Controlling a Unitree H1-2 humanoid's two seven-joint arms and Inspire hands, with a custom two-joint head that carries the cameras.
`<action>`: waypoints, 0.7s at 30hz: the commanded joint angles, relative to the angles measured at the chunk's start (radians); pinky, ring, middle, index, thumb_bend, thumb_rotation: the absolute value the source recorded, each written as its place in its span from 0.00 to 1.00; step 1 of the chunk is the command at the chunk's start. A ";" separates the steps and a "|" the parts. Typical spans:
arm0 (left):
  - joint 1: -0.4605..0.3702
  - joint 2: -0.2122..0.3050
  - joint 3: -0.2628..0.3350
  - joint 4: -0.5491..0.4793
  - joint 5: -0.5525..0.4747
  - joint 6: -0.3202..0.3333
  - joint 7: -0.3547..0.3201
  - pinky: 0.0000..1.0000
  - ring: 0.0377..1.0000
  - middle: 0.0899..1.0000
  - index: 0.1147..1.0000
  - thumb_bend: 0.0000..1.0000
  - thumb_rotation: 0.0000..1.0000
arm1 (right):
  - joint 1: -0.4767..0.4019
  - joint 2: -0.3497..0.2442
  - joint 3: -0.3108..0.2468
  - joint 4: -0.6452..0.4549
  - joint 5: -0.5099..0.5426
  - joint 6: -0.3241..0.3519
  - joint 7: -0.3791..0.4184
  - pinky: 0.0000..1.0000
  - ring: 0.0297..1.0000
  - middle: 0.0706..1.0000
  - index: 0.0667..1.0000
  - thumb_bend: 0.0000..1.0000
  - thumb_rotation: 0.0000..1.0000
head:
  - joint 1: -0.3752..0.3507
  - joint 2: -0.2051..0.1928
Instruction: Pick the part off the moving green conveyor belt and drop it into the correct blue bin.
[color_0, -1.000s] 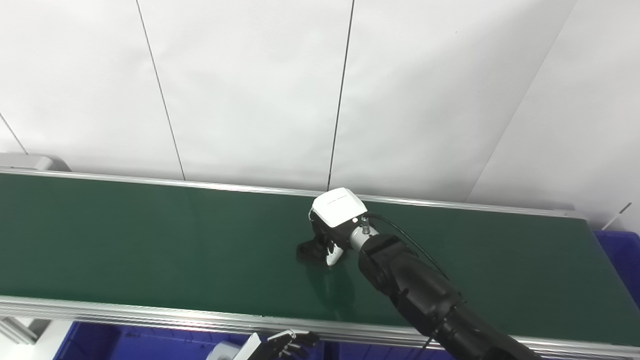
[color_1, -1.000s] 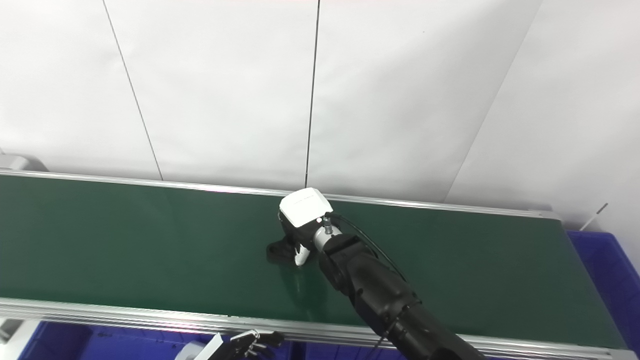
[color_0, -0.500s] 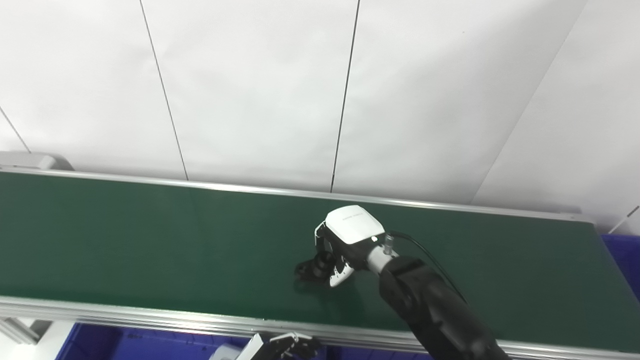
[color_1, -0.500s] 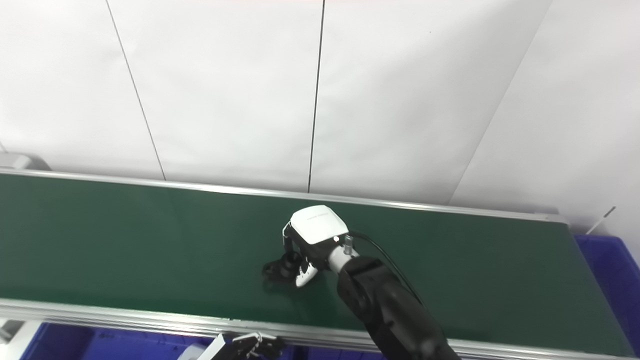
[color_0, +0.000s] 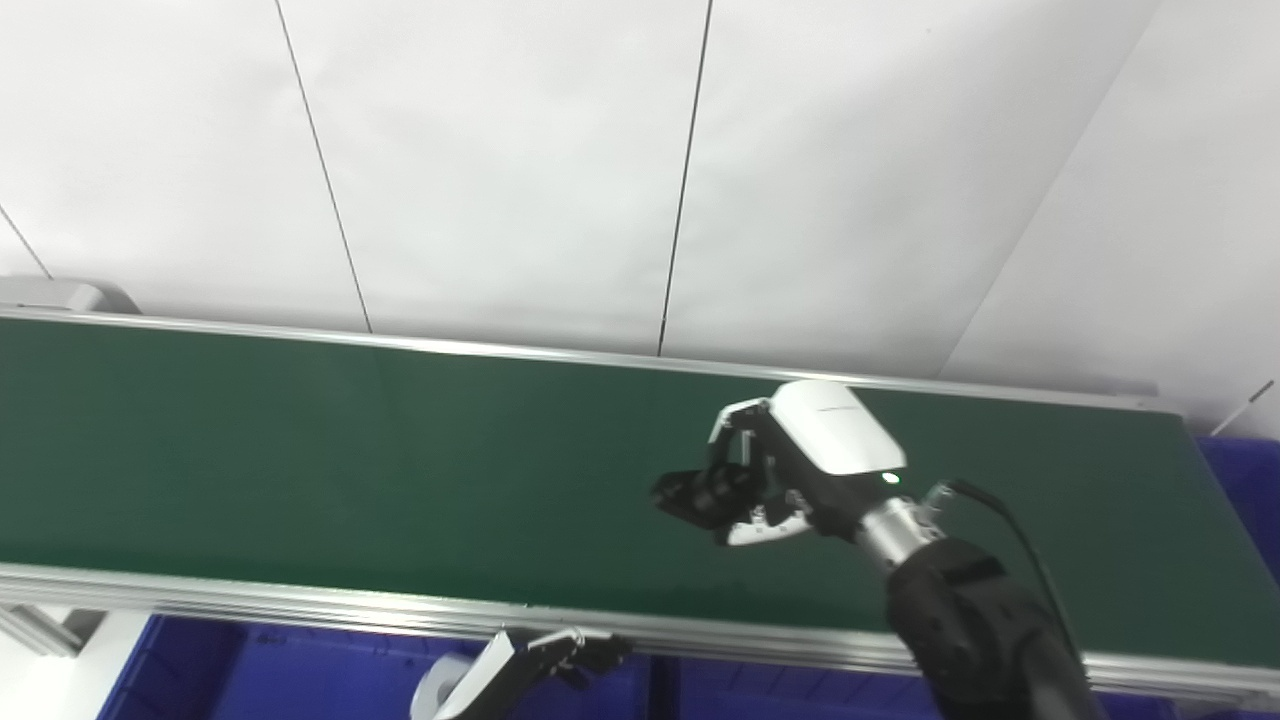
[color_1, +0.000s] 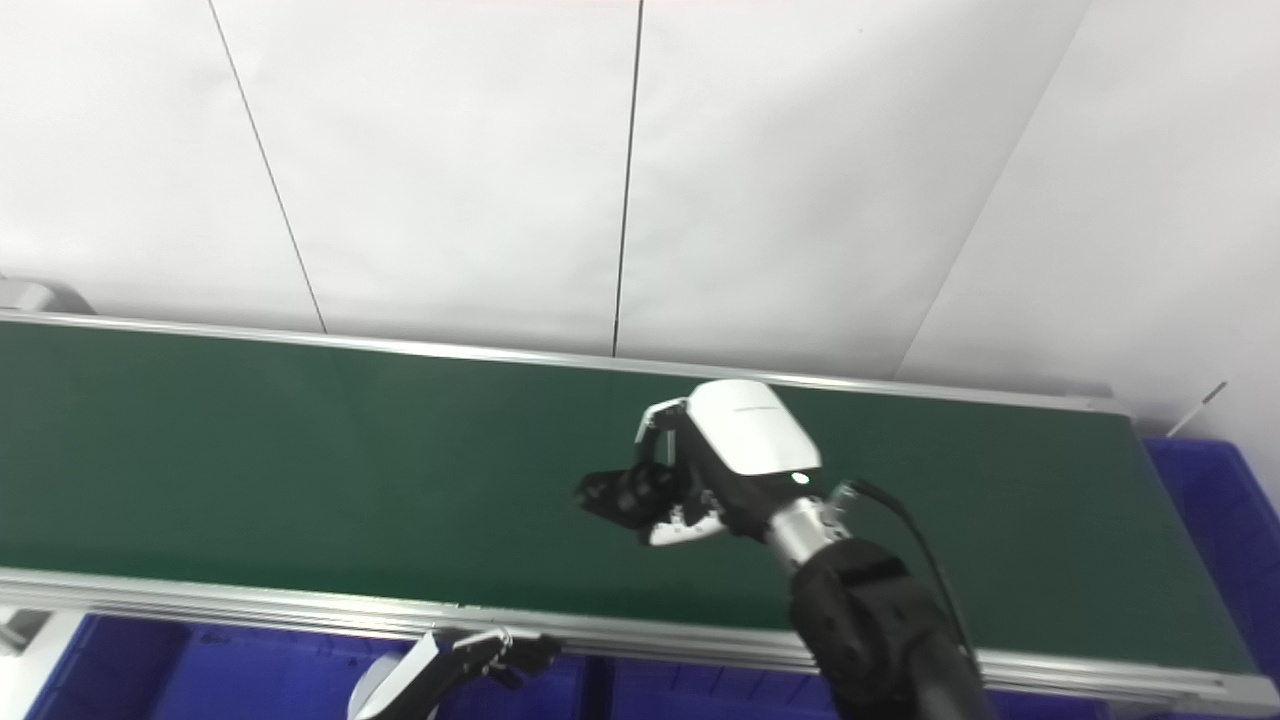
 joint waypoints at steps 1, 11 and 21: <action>0.002 0.019 0.023 -0.042 -0.018 -0.033 -0.021 0.60 0.68 0.75 0.81 0.86 0.35 | 0.044 -0.007 -0.029 -0.079 0.025 0.012 -0.013 0.12 0.17 0.23 0.45 0.51 0.12 | -0.009 0.008; 0.028 0.028 0.119 -0.096 -0.080 -0.033 -0.137 0.59 0.65 0.76 0.82 0.86 0.35 | 0.294 -0.056 -0.059 -0.162 0.009 -0.038 -0.028 0.17 0.22 0.31 0.45 0.52 0.12 | -0.088 0.112; 0.044 0.018 0.220 -0.140 -0.109 -0.033 -0.248 0.59 0.65 0.76 0.81 0.87 0.33 | 0.366 -0.088 -0.020 -0.072 -0.005 -0.060 -0.025 0.22 0.26 0.43 0.45 0.53 0.00 | -0.150 0.196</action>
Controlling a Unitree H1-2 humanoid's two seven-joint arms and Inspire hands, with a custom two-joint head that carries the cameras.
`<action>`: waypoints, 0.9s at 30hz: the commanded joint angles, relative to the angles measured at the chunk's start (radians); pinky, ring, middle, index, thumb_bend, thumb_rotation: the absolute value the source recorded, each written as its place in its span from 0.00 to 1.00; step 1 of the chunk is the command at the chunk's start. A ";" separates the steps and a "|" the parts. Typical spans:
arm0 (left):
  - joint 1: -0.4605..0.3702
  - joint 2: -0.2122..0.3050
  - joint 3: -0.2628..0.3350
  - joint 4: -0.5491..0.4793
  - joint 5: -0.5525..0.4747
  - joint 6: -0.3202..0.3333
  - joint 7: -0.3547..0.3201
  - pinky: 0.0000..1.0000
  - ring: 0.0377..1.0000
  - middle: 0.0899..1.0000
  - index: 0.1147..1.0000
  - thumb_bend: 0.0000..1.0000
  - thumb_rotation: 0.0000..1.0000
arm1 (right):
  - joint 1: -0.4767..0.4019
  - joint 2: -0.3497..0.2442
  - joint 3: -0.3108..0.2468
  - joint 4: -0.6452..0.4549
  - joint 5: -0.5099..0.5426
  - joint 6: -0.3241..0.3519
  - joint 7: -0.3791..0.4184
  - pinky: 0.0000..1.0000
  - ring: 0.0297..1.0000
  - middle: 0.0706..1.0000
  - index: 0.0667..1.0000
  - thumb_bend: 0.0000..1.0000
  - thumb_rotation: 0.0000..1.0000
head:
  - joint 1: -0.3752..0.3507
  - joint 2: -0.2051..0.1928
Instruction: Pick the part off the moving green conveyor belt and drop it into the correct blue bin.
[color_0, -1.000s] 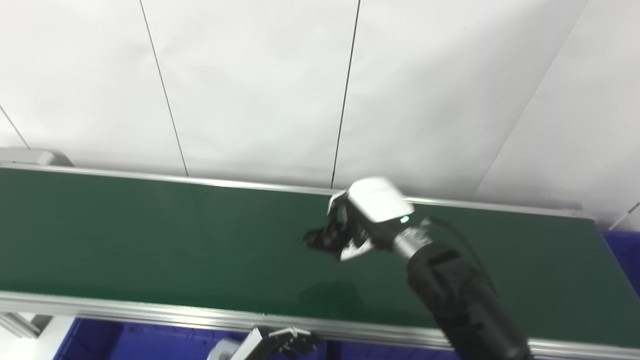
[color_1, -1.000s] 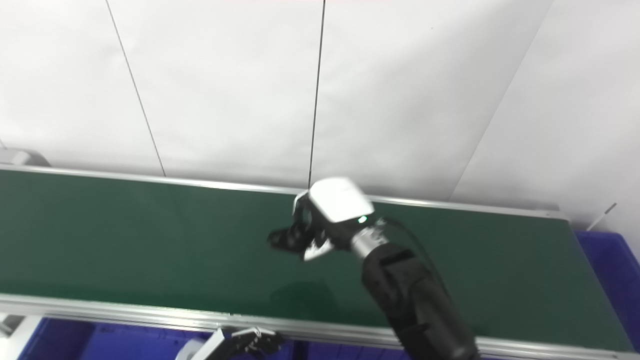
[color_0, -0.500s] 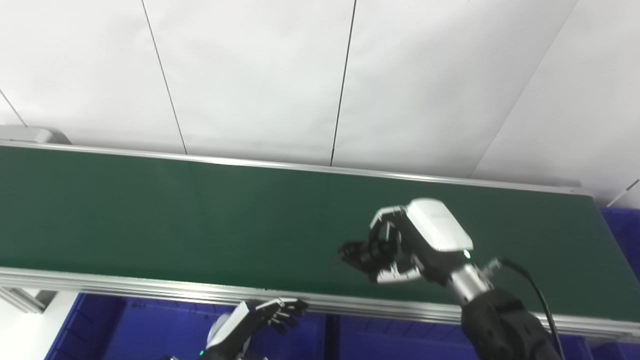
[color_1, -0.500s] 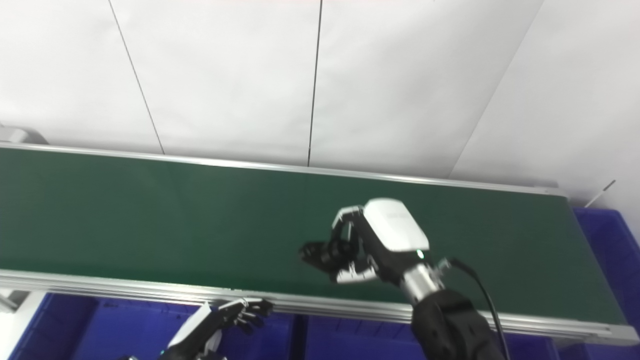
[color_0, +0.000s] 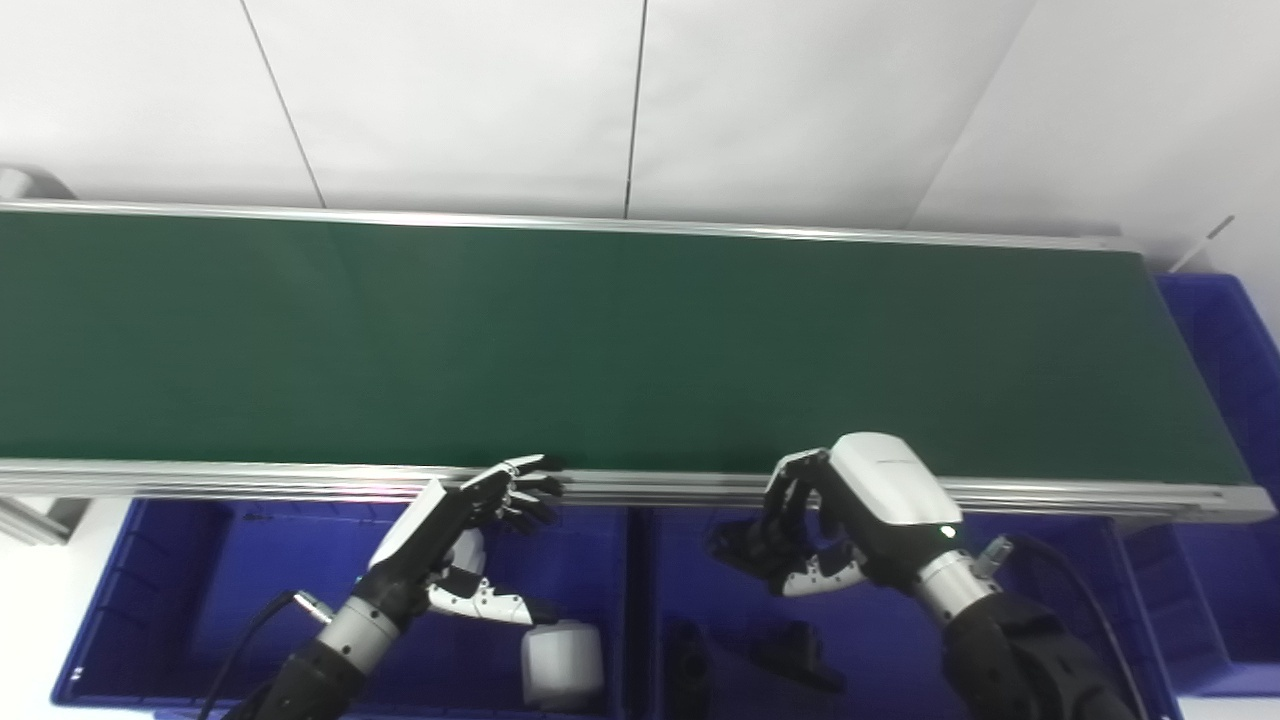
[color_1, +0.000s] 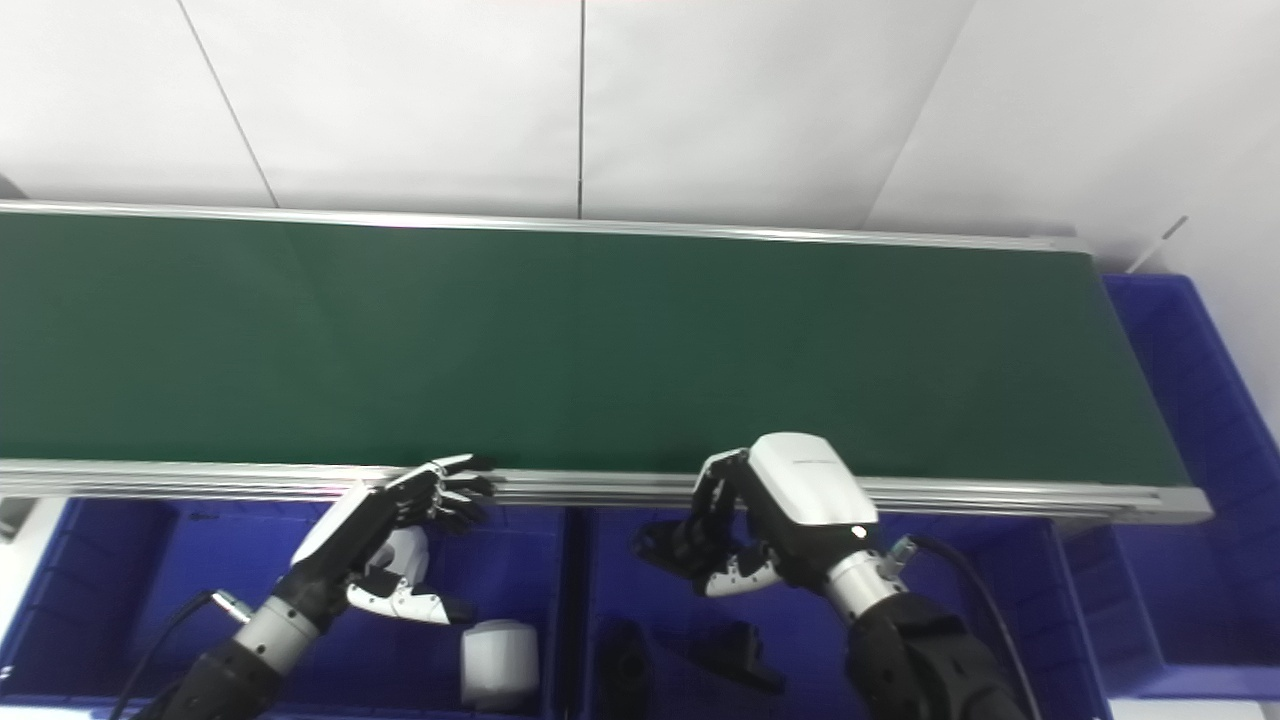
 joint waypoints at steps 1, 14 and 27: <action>0.002 0.000 0.026 -0.034 -0.014 -0.033 -0.024 0.59 0.65 0.75 0.81 0.87 0.34 | -0.021 -0.028 0.019 0.015 -0.019 -0.066 -0.023 0.23 0.27 0.43 0.45 0.53 0.00 | -0.009 0.010; 0.030 -0.024 0.096 -0.066 -0.008 -0.033 -0.096 0.58 0.64 0.74 0.81 0.87 0.34 | -0.033 -0.036 0.163 0.110 -0.210 -0.035 0.031 0.81 0.80 0.75 0.76 0.76 0.52 | -0.006 0.027; 0.061 -0.034 0.126 -0.086 -0.007 -0.032 -0.130 0.59 0.65 0.75 0.80 0.88 0.34 | 0.119 0.087 0.040 -0.019 0.044 -0.073 -0.101 0.77 0.87 0.90 0.88 0.84 0.55 | 0.003 0.017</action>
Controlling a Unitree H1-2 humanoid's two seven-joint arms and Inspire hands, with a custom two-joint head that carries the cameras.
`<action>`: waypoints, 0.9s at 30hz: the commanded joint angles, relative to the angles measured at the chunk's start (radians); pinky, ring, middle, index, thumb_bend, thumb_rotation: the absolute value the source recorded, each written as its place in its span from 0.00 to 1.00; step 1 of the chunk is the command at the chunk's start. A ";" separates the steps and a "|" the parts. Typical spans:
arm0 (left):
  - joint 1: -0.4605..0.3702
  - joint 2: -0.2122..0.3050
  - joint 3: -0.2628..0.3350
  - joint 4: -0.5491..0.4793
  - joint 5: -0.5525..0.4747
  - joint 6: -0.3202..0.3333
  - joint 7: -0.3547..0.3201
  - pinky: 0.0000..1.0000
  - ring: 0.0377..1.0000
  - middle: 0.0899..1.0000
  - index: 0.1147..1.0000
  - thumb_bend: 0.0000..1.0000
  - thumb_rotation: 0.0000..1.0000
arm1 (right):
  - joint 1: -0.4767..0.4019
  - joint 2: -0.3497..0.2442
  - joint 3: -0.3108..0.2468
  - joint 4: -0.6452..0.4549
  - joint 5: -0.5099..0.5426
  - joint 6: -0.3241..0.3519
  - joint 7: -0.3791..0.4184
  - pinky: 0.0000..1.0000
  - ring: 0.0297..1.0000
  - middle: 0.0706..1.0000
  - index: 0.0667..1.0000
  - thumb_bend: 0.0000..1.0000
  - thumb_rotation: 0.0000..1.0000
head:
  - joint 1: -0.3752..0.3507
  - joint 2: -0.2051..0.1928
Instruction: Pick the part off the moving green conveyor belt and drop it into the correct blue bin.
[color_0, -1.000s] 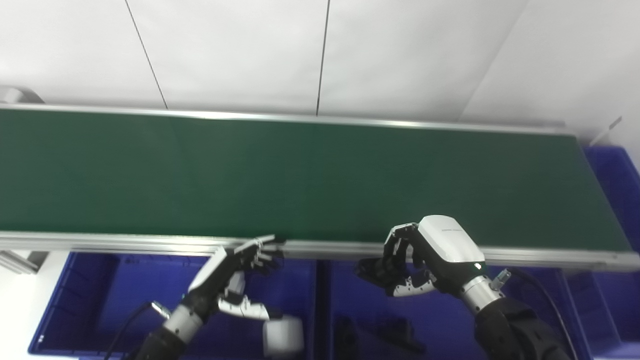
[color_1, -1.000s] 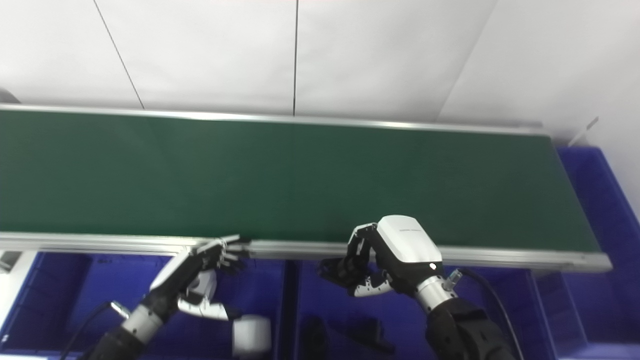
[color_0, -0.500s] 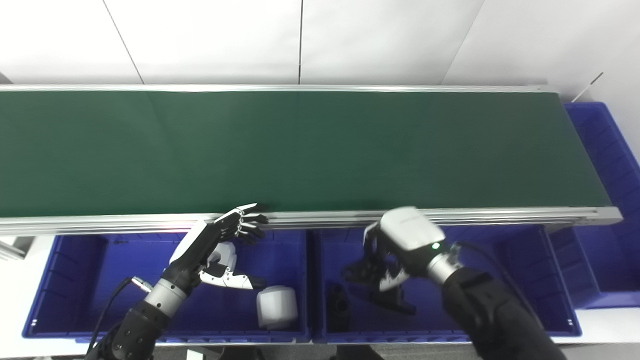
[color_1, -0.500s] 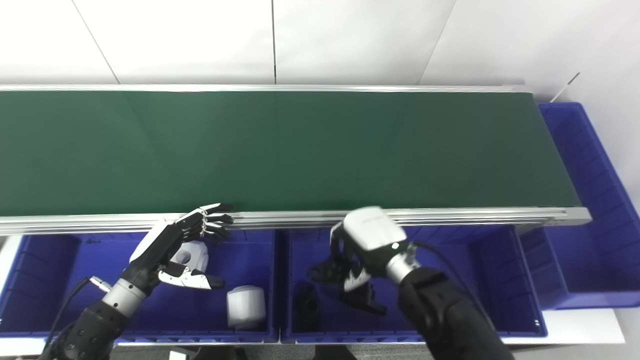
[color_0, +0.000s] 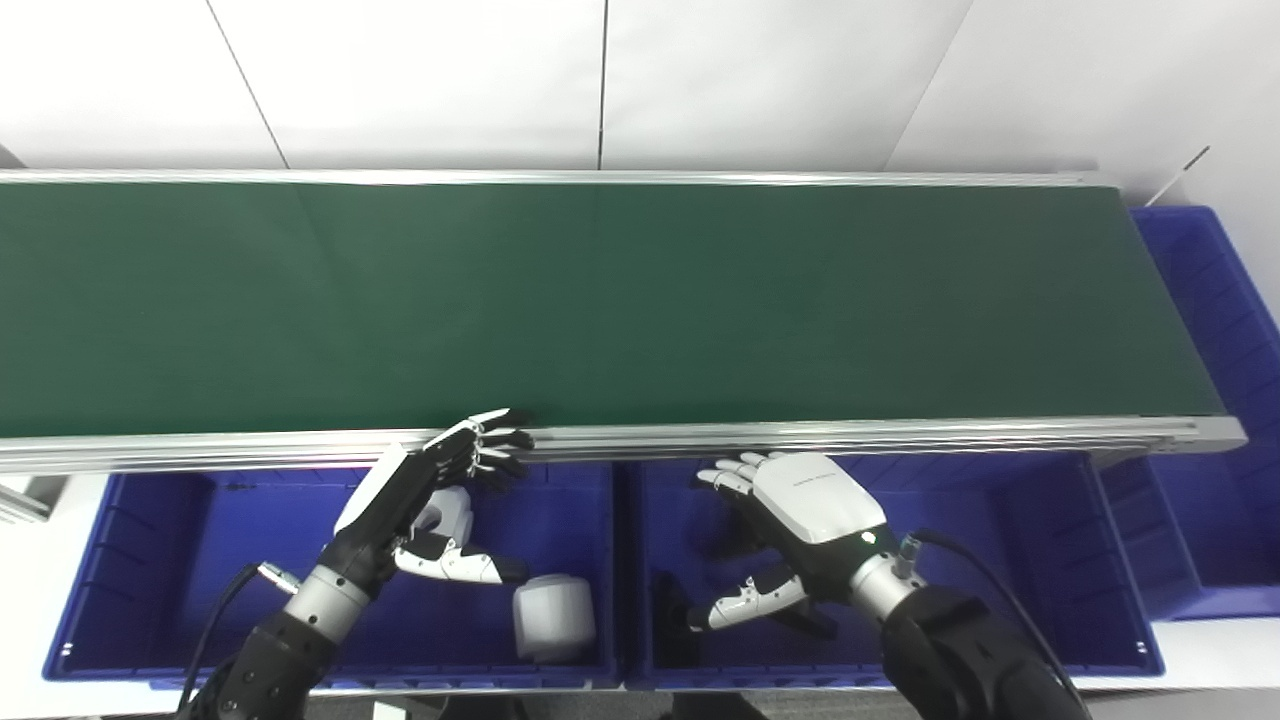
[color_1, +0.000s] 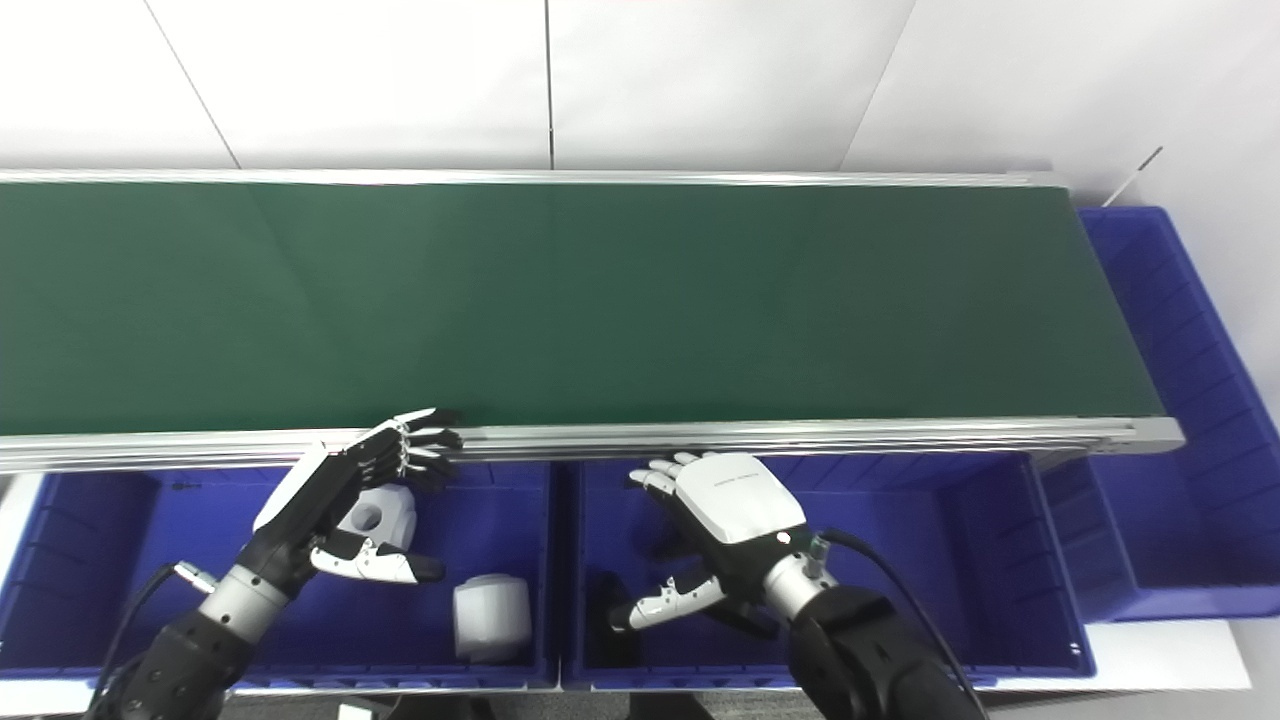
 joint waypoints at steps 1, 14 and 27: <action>0.000 0.001 0.010 -0.034 0.002 -0.032 -0.007 0.59 0.65 0.75 0.80 0.88 0.34 | 0.019 0.042 -0.029 -0.034 0.129 -0.049 -0.066 0.76 0.87 0.90 0.88 0.83 0.54 | 0.005 -0.003; 0.013 -0.005 0.014 -0.039 0.014 -0.032 -0.011 0.59 0.65 0.76 0.81 0.89 0.36 | 0.091 0.130 -0.090 0.129 0.600 -0.292 -0.189 0.70 0.82 0.90 0.95 0.82 0.64 | 0.022 0.003; 0.016 -0.024 0.011 -0.029 -0.002 -0.033 -0.020 0.59 0.66 0.78 0.81 0.89 0.36 | 0.086 0.150 -0.171 0.216 0.880 -0.311 -0.154 0.74 0.84 0.89 0.94 0.85 0.53 | 0.045 -0.019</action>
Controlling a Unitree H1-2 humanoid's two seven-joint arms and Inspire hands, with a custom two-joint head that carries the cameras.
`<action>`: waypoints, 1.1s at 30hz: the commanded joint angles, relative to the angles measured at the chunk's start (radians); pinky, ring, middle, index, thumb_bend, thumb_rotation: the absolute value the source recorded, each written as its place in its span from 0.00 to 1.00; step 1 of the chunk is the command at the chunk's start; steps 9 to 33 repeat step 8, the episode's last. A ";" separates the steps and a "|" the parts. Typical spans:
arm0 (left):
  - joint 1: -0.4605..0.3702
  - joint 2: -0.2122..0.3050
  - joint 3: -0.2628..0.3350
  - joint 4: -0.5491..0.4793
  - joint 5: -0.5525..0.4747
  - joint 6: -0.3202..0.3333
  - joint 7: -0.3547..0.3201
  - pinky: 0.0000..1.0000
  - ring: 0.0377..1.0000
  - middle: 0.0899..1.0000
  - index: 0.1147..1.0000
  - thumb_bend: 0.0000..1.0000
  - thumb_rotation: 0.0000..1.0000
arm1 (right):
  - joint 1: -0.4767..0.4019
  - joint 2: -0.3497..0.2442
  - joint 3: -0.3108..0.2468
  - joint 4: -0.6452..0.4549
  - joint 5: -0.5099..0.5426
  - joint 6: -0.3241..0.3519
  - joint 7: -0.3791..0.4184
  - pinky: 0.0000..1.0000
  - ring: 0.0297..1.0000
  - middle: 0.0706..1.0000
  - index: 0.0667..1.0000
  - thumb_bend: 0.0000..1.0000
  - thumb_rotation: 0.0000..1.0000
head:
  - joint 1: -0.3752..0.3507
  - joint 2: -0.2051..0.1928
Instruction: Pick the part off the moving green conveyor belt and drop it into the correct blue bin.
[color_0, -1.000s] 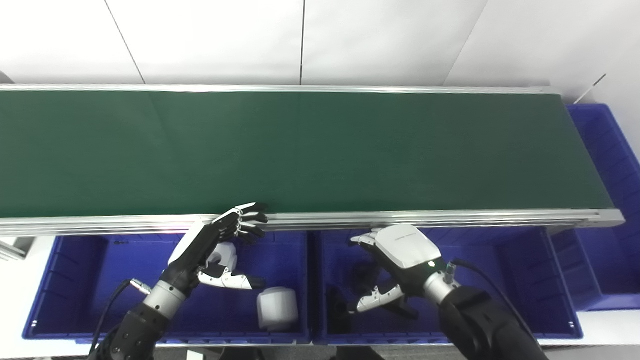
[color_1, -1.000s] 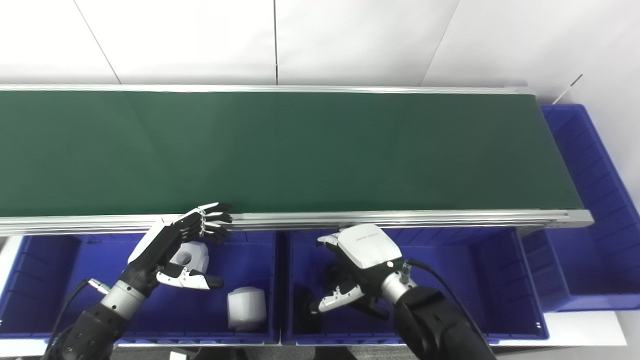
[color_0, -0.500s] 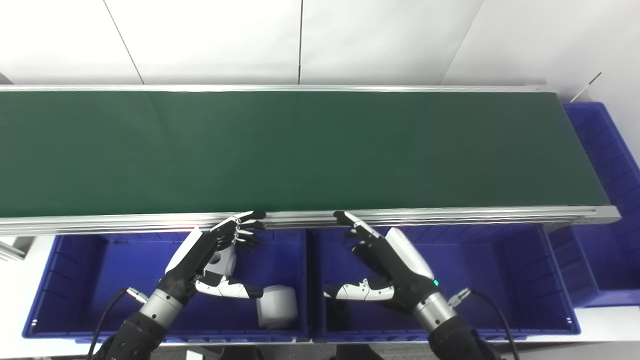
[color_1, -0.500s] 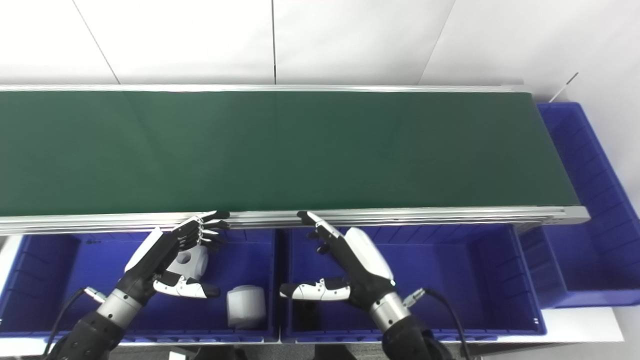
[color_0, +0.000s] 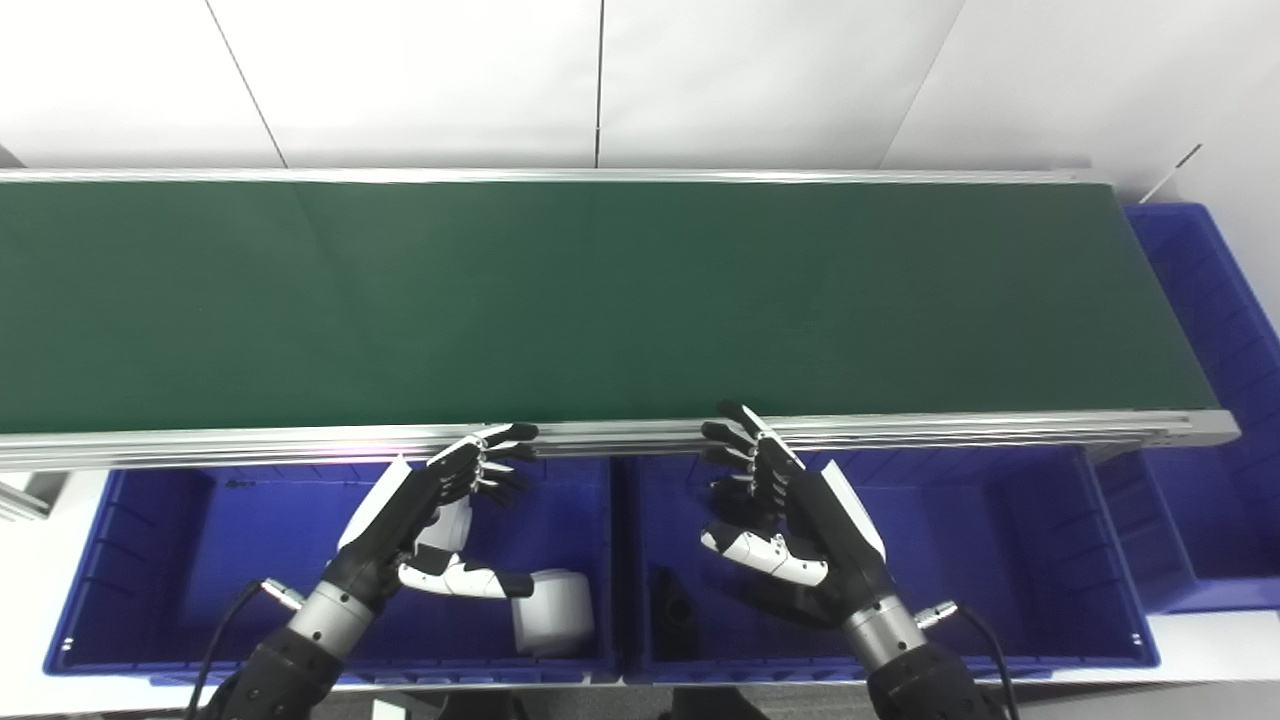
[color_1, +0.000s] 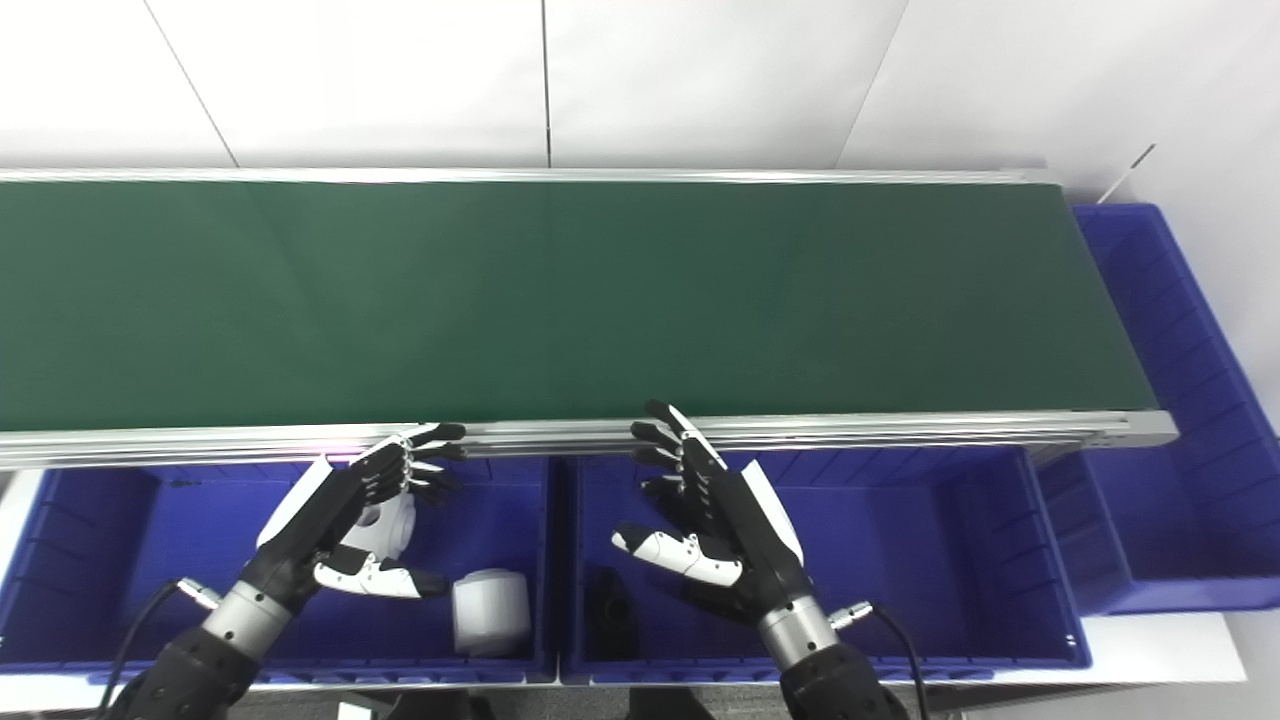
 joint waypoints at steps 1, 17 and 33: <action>-0.001 0.000 0.007 -0.022 -0.015 -0.032 -0.008 0.59 0.66 0.78 0.81 0.89 0.36 | -0.011 -0.016 -0.003 -0.010 0.016 -0.067 0.013 0.74 0.84 0.89 0.94 0.85 0.52 | 0.006 -0.004; -0.006 -0.010 0.007 -0.013 -0.020 -0.033 -0.012 0.59 0.66 0.78 0.81 0.88 0.35 | -0.014 -0.020 -0.010 -0.008 0.035 -0.044 0.012 0.76 0.84 0.88 0.94 0.86 0.47 | 0.023 -0.002; -0.006 -0.010 0.007 -0.013 -0.020 -0.033 -0.012 0.59 0.66 0.78 0.81 0.88 0.35 | -0.014 -0.020 -0.010 -0.008 0.035 -0.044 0.012 0.76 0.84 0.88 0.94 0.86 0.47 | 0.023 -0.002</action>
